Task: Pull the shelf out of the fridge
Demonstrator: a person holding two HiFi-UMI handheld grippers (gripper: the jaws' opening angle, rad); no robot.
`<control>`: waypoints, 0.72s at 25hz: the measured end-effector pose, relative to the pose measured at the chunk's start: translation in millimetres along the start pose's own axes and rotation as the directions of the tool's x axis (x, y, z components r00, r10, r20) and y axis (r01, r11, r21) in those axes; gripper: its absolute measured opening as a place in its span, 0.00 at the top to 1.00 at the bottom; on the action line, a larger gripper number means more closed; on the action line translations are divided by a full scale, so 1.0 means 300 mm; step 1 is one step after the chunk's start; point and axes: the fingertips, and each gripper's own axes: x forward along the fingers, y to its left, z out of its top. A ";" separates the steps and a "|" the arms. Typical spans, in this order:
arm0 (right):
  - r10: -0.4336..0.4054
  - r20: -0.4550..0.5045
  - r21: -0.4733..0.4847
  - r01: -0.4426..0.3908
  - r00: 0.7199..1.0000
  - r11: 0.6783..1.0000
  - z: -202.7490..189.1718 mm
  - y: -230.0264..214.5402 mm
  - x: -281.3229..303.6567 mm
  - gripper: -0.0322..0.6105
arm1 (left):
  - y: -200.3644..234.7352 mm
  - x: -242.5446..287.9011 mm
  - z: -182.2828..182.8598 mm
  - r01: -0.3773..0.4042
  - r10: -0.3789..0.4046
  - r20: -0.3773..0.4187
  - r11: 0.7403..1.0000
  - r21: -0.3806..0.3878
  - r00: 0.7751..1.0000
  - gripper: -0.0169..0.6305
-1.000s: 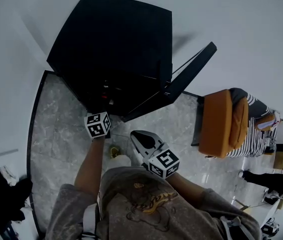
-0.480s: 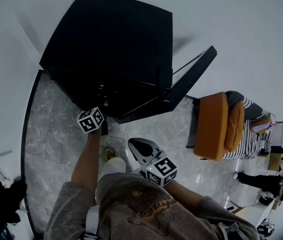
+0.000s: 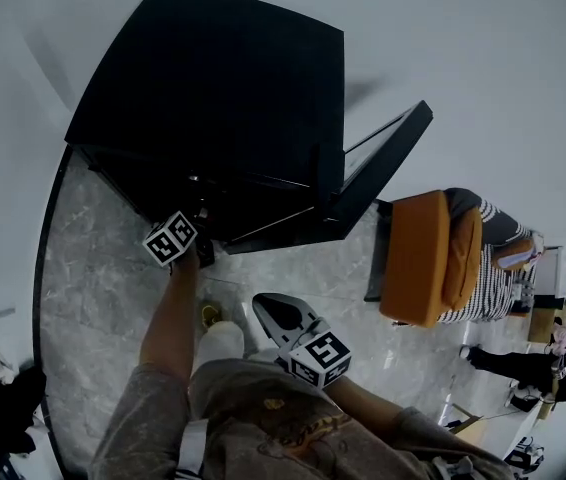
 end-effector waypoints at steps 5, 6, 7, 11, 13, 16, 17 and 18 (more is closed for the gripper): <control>-0.014 -0.006 0.021 0.014 1.000 1.000 -0.014 -0.012 -0.005 0.92 | 0.029 0.063 0.014 0.015 -0.013 0.018 0.993 -0.118 1.000 0.82; -0.015 -0.008 0.024 0.015 1.000 1.000 -0.017 -0.014 -0.006 0.92 | 0.033 0.076 0.017 0.019 -0.016 0.023 0.990 -0.139 1.000 0.82; -0.015 -0.008 0.028 0.016 1.000 0.999 -0.019 -0.015 -0.006 0.92 | 0.035 0.088 0.019 0.024 -0.020 0.026 0.988 -0.153 0.999 0.82; -0.020 -0.013 0.037 0.020 1.000 0.999 -0.025 -0.020 0.001 0.92 | 0.038 0.132 0.030 0.043 -0.038 0.034 0.981 -0.187 0.999 0.82; -0.023 -0.017 0.036 0.023 1.000 0.999 -0.029 -0.021 0.001 0.92 | 0.035 0.150 0.036 0.056 -0.049 0.041 0.979 -0.193 0.998 0.82; -0.031 -0.021 0.037 0.031 0.999 0.999 -0.037 -0.021 -0.001 0.92 | 0.036 0.176 0.047 0.078 -0.067 0.056 0.972 -0.223 0.996 0.82; -0.033 -0.024 0.040 0.034 0.999 0.999 -0.042 -0.020 -0.002 0.92 | 0.037 0.185 0.051 0.091 -0.077 0.065 0.966 -0.243 0.995 0.82; -0.035 -0.027 0.042 0.036 0.999 0.998 -0.046 -0.019 -0.003 0.92 | 0.035 0.193 0.055 0.106 -0.090 0.073 0.960 -0.260 0.993 0.82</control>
